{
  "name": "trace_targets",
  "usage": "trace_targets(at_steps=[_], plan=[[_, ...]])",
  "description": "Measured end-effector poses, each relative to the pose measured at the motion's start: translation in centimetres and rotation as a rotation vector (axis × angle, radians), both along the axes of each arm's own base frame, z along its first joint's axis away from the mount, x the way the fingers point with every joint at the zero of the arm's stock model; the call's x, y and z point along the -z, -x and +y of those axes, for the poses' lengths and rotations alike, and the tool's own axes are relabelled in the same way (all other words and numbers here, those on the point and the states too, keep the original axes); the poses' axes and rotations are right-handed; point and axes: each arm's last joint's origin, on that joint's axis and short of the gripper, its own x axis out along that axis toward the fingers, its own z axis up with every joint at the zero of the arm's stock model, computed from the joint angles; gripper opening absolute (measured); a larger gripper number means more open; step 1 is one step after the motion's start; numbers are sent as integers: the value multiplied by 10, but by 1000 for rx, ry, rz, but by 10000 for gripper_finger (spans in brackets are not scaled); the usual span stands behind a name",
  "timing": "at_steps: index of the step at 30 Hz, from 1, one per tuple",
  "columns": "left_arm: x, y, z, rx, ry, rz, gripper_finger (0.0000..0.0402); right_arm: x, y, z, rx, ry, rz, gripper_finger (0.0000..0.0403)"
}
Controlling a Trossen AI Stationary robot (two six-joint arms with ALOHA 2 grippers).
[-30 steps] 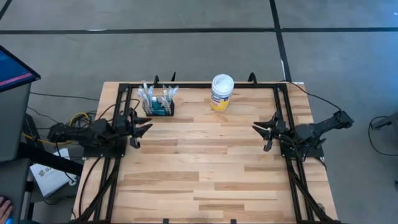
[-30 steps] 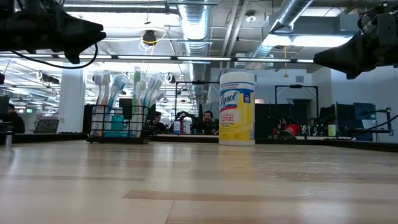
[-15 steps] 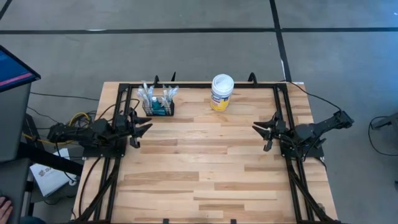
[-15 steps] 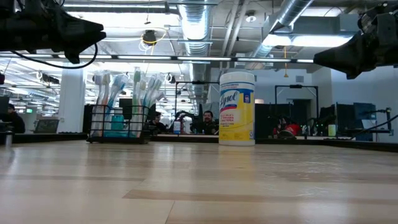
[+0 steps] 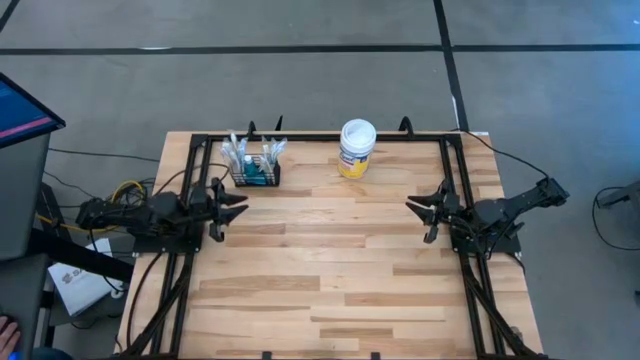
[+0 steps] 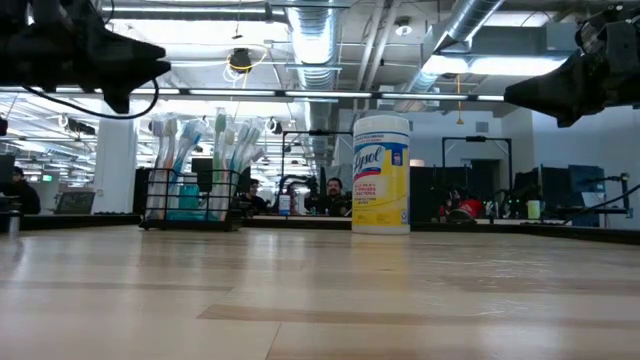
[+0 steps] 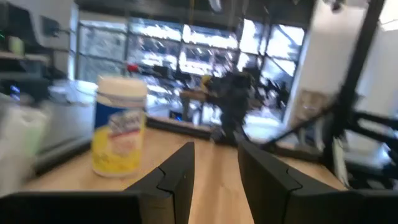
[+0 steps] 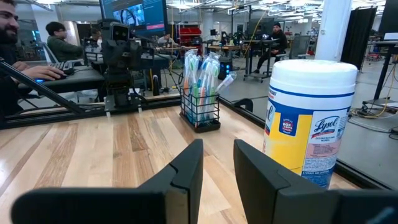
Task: Pick & Place toothbrushing station
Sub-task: Return to Home Position
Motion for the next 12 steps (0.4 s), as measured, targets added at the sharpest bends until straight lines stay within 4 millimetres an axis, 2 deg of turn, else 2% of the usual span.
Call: trace_targets(at_steps=[4,9,12], plan=[[5,-1,-1,46,-32,59,118,0,0,0,0,0,0,82],[6,-1,1,14,-118,86,117,0,0,0,0,0,0,82],[10,-1,2,-2,-109,122,117,0,0,0,0,0,-1,82]])
